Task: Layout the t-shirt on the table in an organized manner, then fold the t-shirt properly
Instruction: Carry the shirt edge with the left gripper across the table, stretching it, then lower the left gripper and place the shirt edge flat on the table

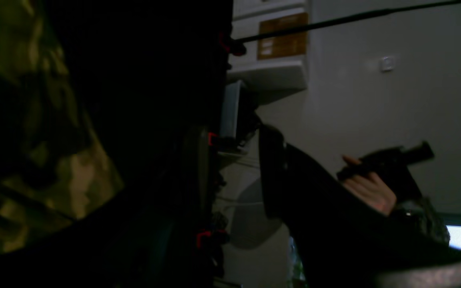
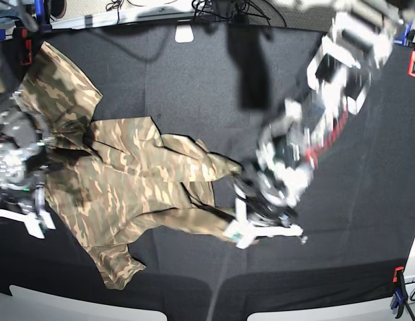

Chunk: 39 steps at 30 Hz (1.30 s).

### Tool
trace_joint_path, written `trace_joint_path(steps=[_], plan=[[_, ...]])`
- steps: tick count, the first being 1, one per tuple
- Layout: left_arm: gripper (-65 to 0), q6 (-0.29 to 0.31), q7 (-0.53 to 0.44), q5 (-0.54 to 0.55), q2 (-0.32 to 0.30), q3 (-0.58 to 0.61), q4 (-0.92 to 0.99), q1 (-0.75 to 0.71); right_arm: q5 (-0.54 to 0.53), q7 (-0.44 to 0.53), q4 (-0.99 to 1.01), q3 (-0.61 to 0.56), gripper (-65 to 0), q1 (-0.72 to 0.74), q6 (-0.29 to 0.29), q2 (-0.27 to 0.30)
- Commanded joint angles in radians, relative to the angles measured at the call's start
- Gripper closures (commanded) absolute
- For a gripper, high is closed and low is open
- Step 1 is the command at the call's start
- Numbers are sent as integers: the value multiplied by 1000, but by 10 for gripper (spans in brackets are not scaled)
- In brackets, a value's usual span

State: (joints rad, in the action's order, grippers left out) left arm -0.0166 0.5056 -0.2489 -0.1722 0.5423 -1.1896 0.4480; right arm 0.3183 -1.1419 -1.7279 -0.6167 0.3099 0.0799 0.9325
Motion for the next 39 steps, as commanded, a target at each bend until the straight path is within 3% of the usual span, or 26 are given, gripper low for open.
trace_joint_path(steps=[1,10,19,31,38,39], plan=[[0,-13,-34,7,6,-8,36,69,32,8,-9,15,-210,22,10,6],[0,-13,-83,26,3,-8,430,362,49,8,-9,15,-210,21,10,-133],[0,-14,-179,22,-11,-8,731,562,51,9,-9,15,-210,16,9,-217],[0,-14,-327,23,-201,-8,769,657,101,9,-9,15,-210,-43,10,-298],[0,-13,-381,215,-244,-8,769,655,101,10,-9,15,-210,-47,9,-332],[-26,-14,-381,228,-243,-8,769,655,102,10,-9,15,-210,-47,9,-337]])
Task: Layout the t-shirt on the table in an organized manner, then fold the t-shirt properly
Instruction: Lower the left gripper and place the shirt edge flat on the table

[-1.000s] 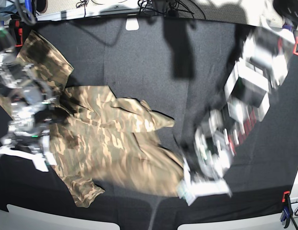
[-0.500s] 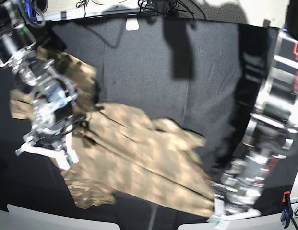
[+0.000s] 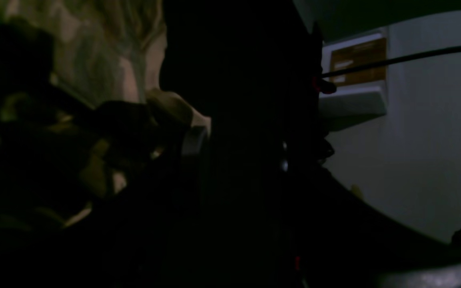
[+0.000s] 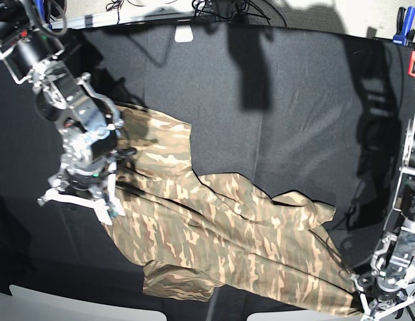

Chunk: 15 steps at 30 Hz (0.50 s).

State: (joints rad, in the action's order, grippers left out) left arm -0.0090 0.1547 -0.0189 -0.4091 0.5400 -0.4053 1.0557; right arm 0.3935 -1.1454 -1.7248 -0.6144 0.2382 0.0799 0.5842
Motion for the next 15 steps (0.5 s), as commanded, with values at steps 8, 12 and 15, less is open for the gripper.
trace_joint_path(steps=[8,12,15], plan=[[-269,-21,97,32,-6,-5,-15,47,26,13,-12,13,-210,24,9,6],[-269,-15,279,113,-7,-5,-15,47,26,13,-12,13,-210,24,9,6],[-265,116,436,232,-7,-5,-15,45,26,13,-12,13,-210,24,9,6]])
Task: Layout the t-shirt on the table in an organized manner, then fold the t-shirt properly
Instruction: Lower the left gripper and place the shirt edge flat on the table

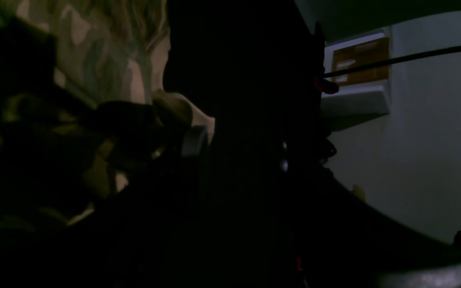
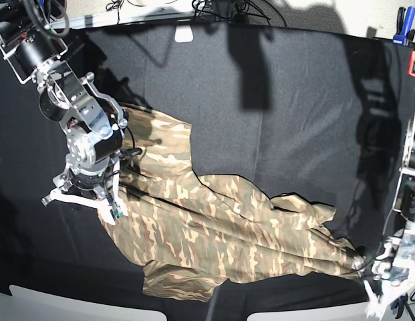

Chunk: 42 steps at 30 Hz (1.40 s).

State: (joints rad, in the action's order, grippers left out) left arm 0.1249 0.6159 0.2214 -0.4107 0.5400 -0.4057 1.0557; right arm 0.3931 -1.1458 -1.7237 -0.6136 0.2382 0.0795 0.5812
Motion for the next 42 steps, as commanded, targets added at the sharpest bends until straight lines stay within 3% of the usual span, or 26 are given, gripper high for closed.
trace_joint_path(steps=[1,5,8,10,11,12,14,20,25,31,35,39,42], plan=[[-265,39,20,48,-5,-5,-15,43,27,13,-13,12,-210,25,9,9],[-265,295,177,285,-5,-5,-15,21,27,14,-13,12,-210,24,9,9],[-265,440,176,347,-6,-5,-15,-25,27,14,-13,12,-210,24,9,9],[-265,434,50,266,-8,-5,-14,-69,27,13,-13,12,-210,24,10,9],[-265,383,-19,225,-8,-5,-14,-94,27,13,-13,12,-210,24,9,9],[-265,336,-54,204,-10,-5,-14,-119,27,13,-13,12,-210,24,9,9],[-265,328,-63,201,-14,-5,-14,-158,27,13,-13,12,-210,24,10,9],[-265,373,-37,296,-37,-5,-16,-189,27,14,-13,12,-210,25,10,9],[-265,406,-8,311,-64,-10,-67,-186,27,14,-13,12,-210,24,10,9],[-265,572,47,466,-91,-10,-113,-190,26,14,-13,12,-210,24,10,9],[-265,573,-56,451,-83,-10,-113,-214,26,14,-13,12,-210,24,10,9],[-265,564,-252,260,-76,-10,-113,-257,26,14,-13,12,-210,24,10,9],[-265,537,-278,197,-63,-10,-113,-289,26,14,-13,12,-210,24,10,9]])
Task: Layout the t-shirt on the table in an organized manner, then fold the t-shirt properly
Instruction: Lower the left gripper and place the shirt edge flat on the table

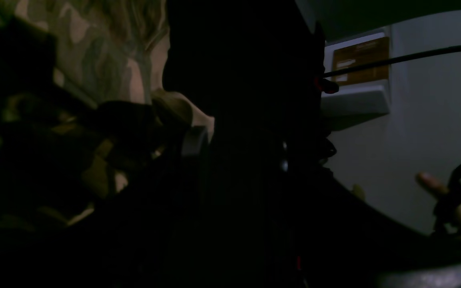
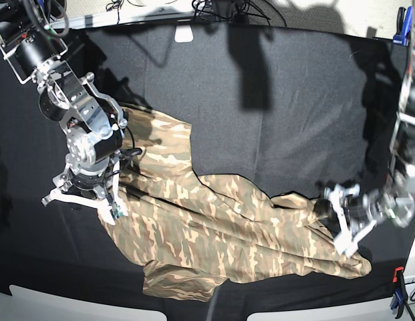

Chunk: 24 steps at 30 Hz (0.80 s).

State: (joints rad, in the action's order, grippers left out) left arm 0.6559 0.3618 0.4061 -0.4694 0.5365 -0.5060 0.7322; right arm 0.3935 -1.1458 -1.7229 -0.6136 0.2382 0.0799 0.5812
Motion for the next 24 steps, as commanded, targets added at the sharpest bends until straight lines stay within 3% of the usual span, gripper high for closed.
trace_joint_path(steps=[1,6,11,15,19,24], plan=[[-265,6,-26,13,0,-6,-13,29,26,14,-14,12,-210,24,9,9],[-244,6,-53,14,15,-6,-18,24,26,14,-14,12,-210,25,9,9],[0,6,-49,13,14,-6,-67,35,26,14,-14,12,-210,24,9,9],[0,-13,-36,13,6,-6,-124,35,26,14,-14,12,-210,24,9,9],[0,-87,58,13,-6,-6,-186,35,25,28,-14,12,-210,24,-1,9],[0,-100,227,14,-11,-6,-247,32,19,219,-98,11,-210,-79,-21,10]])
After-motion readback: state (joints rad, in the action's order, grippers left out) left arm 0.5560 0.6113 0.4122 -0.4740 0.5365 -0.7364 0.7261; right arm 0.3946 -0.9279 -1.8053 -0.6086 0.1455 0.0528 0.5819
